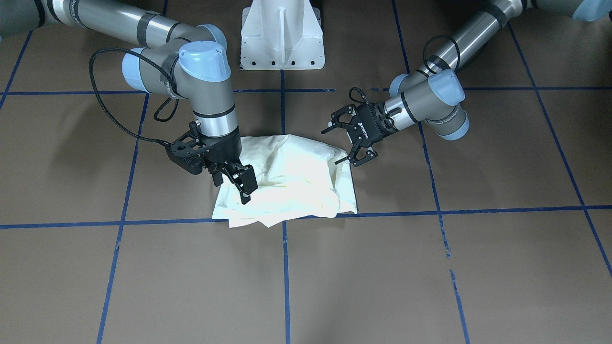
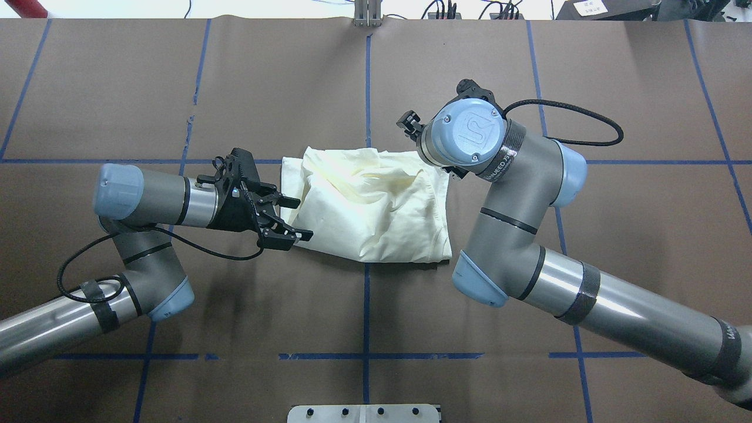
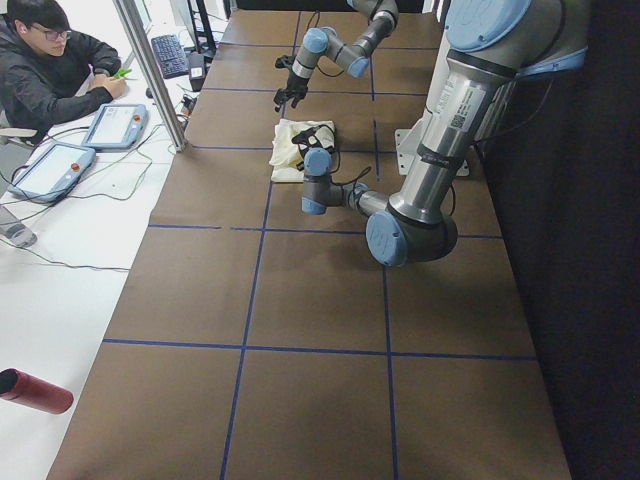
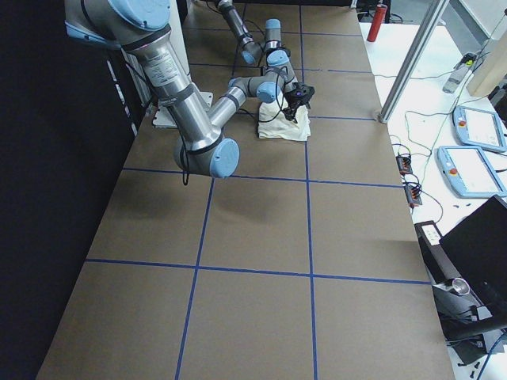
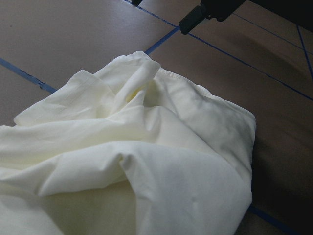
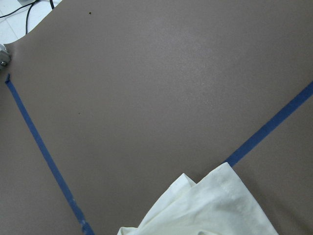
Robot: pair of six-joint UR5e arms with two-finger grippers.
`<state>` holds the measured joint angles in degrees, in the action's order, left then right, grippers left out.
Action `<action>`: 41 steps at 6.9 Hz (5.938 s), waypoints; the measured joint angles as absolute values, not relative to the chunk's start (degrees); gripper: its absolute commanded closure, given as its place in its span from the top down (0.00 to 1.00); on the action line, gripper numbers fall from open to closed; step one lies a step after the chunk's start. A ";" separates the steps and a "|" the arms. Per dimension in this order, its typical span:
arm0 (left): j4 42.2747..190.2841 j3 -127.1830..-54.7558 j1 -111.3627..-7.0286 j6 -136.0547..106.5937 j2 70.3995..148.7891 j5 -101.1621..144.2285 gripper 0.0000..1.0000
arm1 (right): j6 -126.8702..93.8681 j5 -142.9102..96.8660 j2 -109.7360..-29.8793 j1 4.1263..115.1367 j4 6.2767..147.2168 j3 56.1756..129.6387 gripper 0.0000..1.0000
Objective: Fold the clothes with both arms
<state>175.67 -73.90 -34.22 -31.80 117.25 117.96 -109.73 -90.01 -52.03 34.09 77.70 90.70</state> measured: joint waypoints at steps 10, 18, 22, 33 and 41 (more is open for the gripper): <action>183.68 -72.78 -31.97 -45.94 114.92 117.66 0.00 | -109.78 -89.89 -52.79 34.01 77.67 92.43 1.00; 186.48 -73.15 -30.92 -69.37 113.34 117.23 0.79 | -109.76 -89.91 -52.97 34.01 77.61 92.37 1.00; 185.61 -72.84 -30.80 -69.43 112.71 117.00 0.26 | -109.69 -89.91 -52.93 34.09 77.61 92.37 1.00; 182.27 -74.03 -34.06 -69.55 110.87 118.63 1.00 | -103.19 -95.32 -53.13 35.34 78.29 94.33 1.00; 141.19 -98.11 -43.33 -61.31 110.81 127.29 1.00 | -75.22 -92.33 -53.06 28.13 90.14 97.39 1.00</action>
